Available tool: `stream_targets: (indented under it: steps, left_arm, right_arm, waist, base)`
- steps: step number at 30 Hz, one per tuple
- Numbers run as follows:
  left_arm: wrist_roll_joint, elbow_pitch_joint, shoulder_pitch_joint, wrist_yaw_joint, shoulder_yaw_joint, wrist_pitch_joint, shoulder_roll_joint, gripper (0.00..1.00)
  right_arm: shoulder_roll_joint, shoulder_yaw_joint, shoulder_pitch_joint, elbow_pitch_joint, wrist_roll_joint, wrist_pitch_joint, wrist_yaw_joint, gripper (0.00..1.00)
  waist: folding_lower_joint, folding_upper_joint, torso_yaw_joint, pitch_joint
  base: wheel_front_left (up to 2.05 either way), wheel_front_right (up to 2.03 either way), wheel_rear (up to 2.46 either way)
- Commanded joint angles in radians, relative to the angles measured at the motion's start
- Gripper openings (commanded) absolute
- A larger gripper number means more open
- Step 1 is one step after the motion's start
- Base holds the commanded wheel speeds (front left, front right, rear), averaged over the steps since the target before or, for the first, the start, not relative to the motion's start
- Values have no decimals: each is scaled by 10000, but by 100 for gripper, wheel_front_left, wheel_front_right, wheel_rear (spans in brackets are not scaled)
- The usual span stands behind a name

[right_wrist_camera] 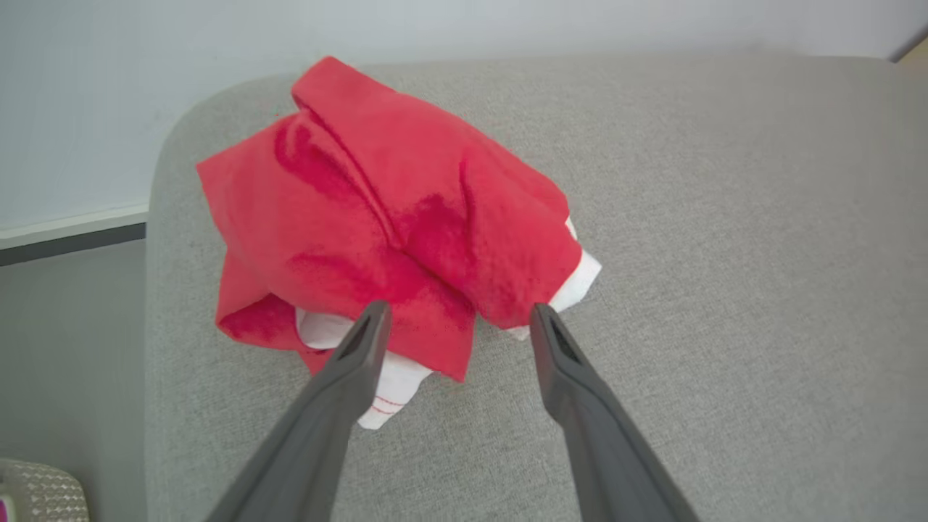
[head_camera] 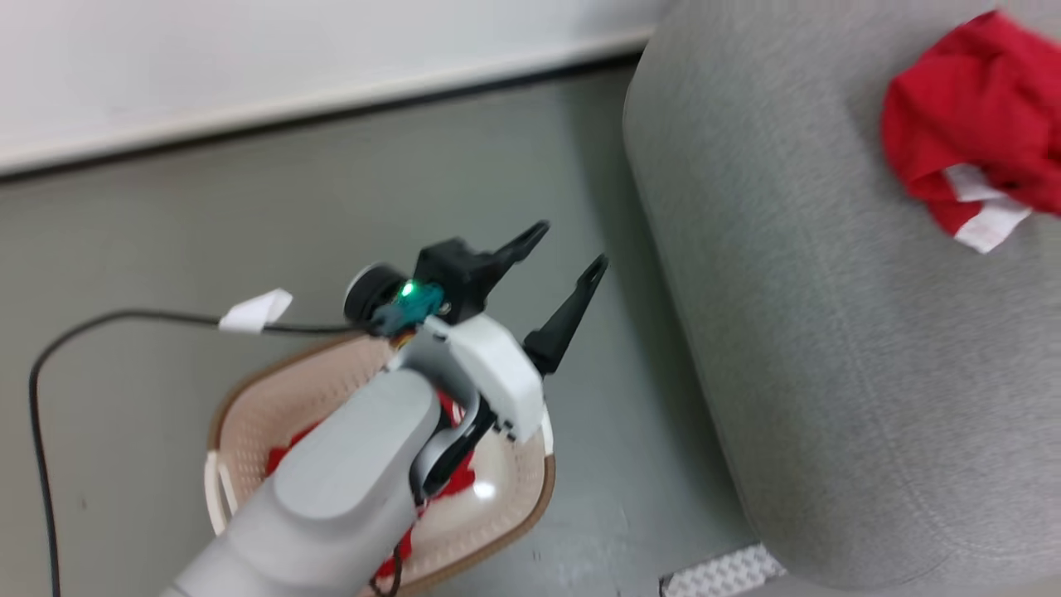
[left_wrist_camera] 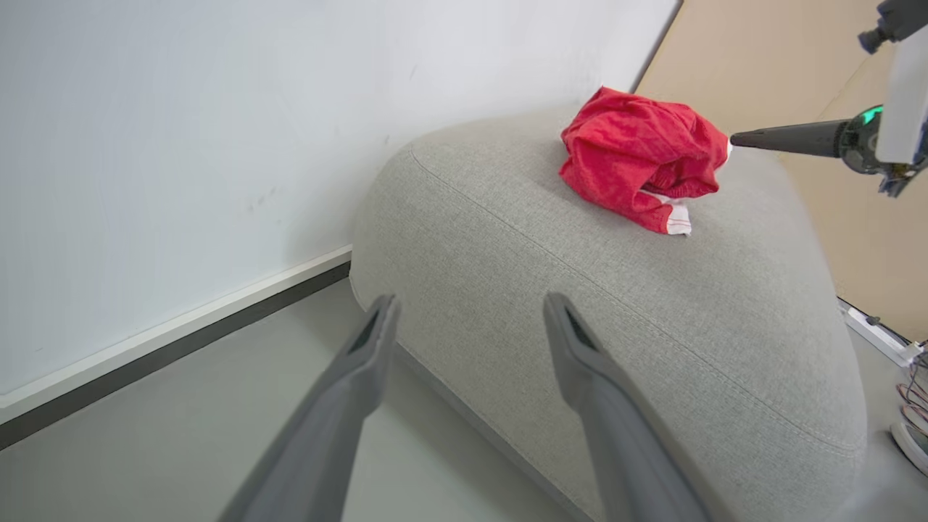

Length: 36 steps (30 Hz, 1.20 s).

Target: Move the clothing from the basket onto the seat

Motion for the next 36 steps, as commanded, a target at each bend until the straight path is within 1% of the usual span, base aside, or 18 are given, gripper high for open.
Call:
stream_targets:
  steps: [1,8,11,16,20,22,25,28,31,32,36]
  left_arm:
    - [-85,82,254,-21,43,-150,49,100]
    - [-509,333,1146,-69,195,-639,-5,100]
    - [-627,325,1548,-124,162,-775,-109,100]
    - [-852,198,2196,-33,354,-927,-120,100]
    - [-951,-11,2667,18,580,-996,-11,100]
    - [-950,-149,2878,89,717,-1020,96,100]
    - [-950,-377,3169,269,991,-1022,293,100]
    - [-969,-591,3458,518,1370,-1026,482,100]
    - [-953,-850,3858,785,1954,-1024,642,100]
    - [-1088,-945,4031,736,2157,-1023,619,100]
    - [-746,-1309,4489,906,2959,-1026,807,100]
  right_arm:
    - [-198,110,141,-119,10,-106,-22,100]
    - [-894,941,566,-1177,255,-656,-23,100]
    - [-1110,1063,817,-1673,420,-1200,-22,100]
    - [-1031,1002,1464,-2555,683,-2349,-22,100]
    - [-868,869,2166,-3225,677,-3134,-22,100]
    - [-830,795,2508,-3593,463,-3363,-22,100]
    - [-693,410,3075,-4252,111,-3600,-22,100]
    - [-409,-355,3746,-4981,-417,-3659,-22,100]
    - [93,-1482,4634,-5896,-1127,-3653,-22,100]
    - [278,-1801,4982,-6197,-1338,-3654,-22,100]
    - [1098,-3130,6326,-7205,-2288,-3657,-22,100]
  waist:
    - [1,0,-125,-667]
    - [1,0,-23,-2283]
    - [1,0,162,-2937]
    - [1,0,552,-3806]
    - [1,0,967,-4399]
    - [1,0,1197,-4580]
    - [1,0,1564,-4742]
    - [1,0,1890,-4836]
    - [1,0,2183,-4884]
    - [1,0,2284,-4894]
    - [1,0,2690,-4917]
  base:
    - [0,0,0]
    - [0,0,0]
    - [0,0,0]
    - [0,0,0]
    - [0,0,0]
    - [0,0,0]
    - [0,0,0]
    - [0,0,0]
    - [0,0,0]
    - [0,0,0]
    - [0,0,0]
